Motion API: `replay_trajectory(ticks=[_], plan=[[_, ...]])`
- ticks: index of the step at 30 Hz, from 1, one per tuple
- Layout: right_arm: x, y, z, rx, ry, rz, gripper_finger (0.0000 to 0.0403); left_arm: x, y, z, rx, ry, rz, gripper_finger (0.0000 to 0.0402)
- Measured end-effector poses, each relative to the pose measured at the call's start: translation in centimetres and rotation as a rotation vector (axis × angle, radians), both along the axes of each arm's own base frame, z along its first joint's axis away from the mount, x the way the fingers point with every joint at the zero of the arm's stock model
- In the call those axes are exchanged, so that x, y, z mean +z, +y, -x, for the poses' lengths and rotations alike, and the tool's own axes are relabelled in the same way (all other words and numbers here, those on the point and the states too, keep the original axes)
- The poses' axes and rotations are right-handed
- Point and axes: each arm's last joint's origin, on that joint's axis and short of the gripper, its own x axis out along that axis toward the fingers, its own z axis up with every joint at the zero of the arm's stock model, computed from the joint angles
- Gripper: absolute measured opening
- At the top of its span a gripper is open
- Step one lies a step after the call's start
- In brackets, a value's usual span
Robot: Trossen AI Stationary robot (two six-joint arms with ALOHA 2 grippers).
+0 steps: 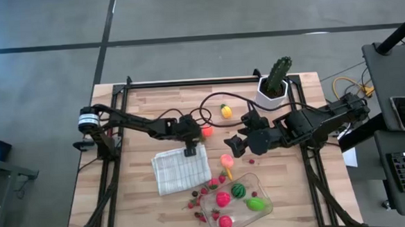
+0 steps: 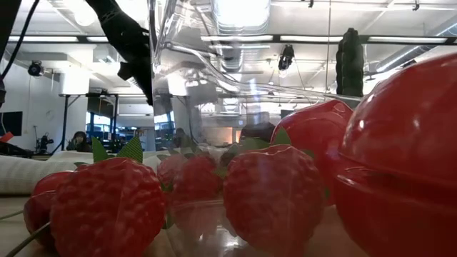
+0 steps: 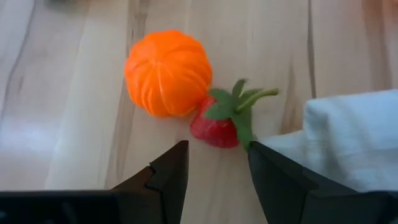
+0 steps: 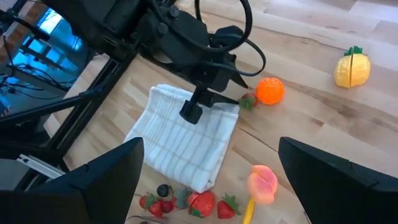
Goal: Pick and placing Produce into tupperware
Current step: Put the strawberry into the transparent bin
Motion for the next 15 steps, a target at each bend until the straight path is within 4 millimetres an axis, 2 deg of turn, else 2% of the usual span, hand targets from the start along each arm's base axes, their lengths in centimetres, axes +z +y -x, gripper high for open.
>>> replay_trajectory(ticks=[7,15], plan=[[0.0,0.0,0.0,0.000,0.000,-0.001,0.0363,1.0,-0.3,-0.8,-0.067,-0.052,0.100,0.0152],[0.0,0.0,0.0,0.001,0.001,0.001,0.0364,1.3,-0.3,-1.3,-0.019,-0.090,0.145,0.0152]])
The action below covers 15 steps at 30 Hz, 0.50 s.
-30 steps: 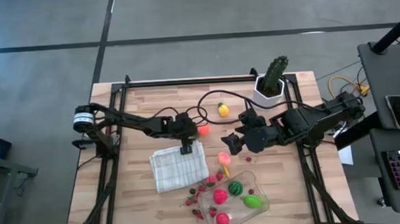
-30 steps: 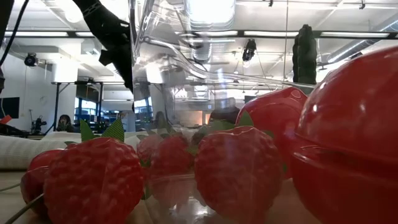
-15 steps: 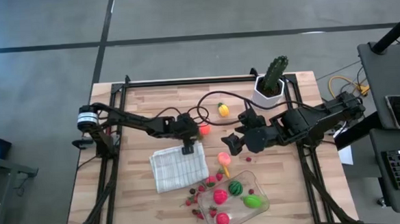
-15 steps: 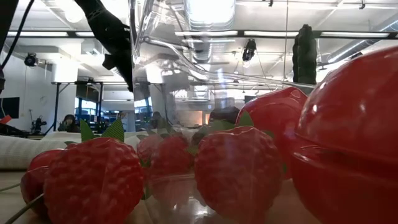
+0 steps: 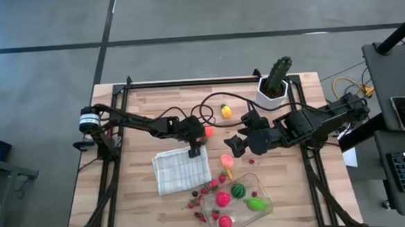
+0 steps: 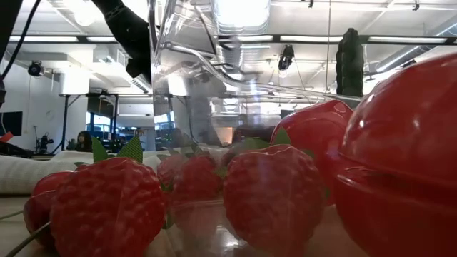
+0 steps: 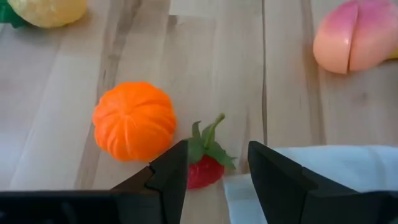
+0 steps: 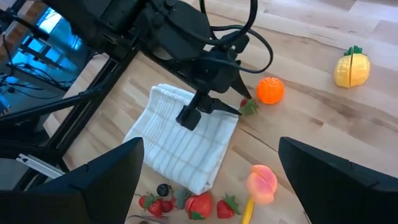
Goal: Pick and placing Produce into tupperware
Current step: Put the strawberry into the transparent bin
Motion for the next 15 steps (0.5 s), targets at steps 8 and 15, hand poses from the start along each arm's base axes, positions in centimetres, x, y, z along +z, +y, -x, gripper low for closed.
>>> replay_trajectory(ticks=[8,15], plan=[[0.0,0.0,0.0,0.018,0.010,0.018,0.0364,-2.4,0.0,-0.7,-0.001,0.059,0.007,0.0152],[0.0,0.0,0.0,0.022,0.015,0.019,0.0364,-2.2,0.1,-0.8,-0.006,0.060,0.002,0.0152]])
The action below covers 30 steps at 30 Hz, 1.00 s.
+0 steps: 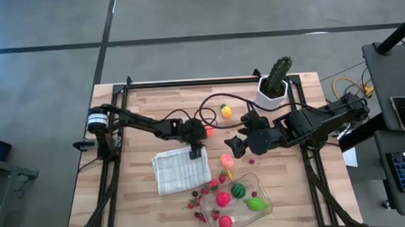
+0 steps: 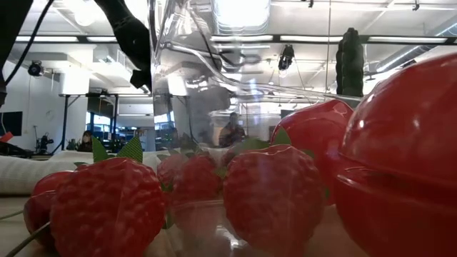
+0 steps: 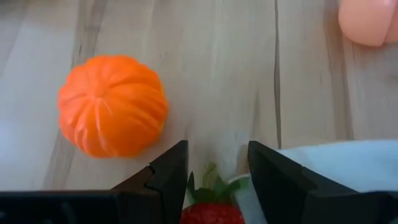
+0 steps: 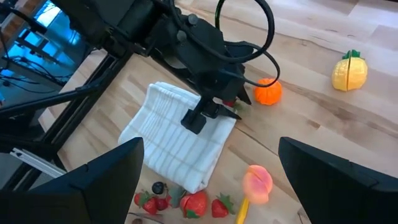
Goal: Pick and placing Produce into tupperware
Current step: Put the strawberry into the transparent bin
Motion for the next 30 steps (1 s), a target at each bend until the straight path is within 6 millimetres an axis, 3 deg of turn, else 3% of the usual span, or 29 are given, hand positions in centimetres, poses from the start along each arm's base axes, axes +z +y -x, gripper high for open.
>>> replay_trajectory(ticks=[8,11,20,30], plan=[[-0.1,0.0,0.1,0.018,0.017,0.020,0.0364,4.8,0.0,1.7,0.031,-0.038,-0.038,0.0152],[-0.1,-0.1,0.2,0.019,0.030,0.025,0.0364,5.4,0.1,2.8,0.077,-0.044,-0.090,0.0152],[-0.1,-0.1,0.1,0.031,0.032,0.043,0.0364,1.9,-0.1,4.5,0.077,0.082,-0.091,0.0152],[-0.1,0.0,0.1,0.034,0.034,0.038,0.0364,2.4,-0.2,3.6,0.075,-0.001,-0.094,0.0152]])
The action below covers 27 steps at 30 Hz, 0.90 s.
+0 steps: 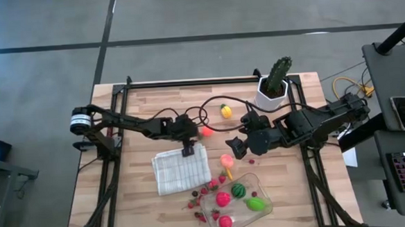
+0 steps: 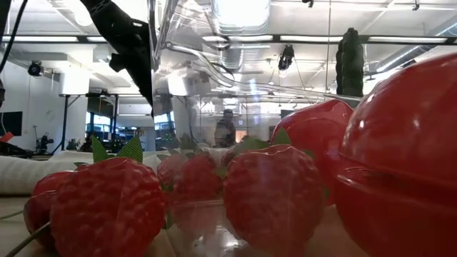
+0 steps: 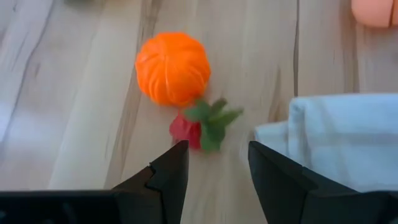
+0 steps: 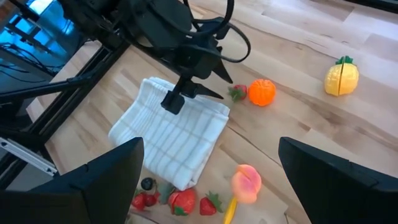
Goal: Pick and placing Produce into tupperware
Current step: Put the strawberry into the transparent bin
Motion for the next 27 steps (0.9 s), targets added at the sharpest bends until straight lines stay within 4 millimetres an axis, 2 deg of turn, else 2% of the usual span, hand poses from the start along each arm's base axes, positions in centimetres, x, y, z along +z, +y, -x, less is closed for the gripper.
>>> replay_trajectory(ticks=[3,14,21,27], plan=[[0.0,0.0,0.0,0.001,0.000,-0.001,0.0364,0.4,0.0,-0.3,-0.010,-0.021,-0.010,0.0152],[0.0,0.0,0.0,0.001,0.001,-0.001,0.0364,0.4,0.0,-0.3,-0.221,0.027,-0.182,0.0152],[0.0,0.0,0.0,0.001,0.001,0.000,0.0364,-0.9,0.2,-0.7,-0.390,0.092,-0.317,0.0152],[0.0,0.0,0.0,0.001,0.001,0.000,0.0363,-1.5,0.4,-1.8,-0.383,0.082,-0.340,0.0152]])
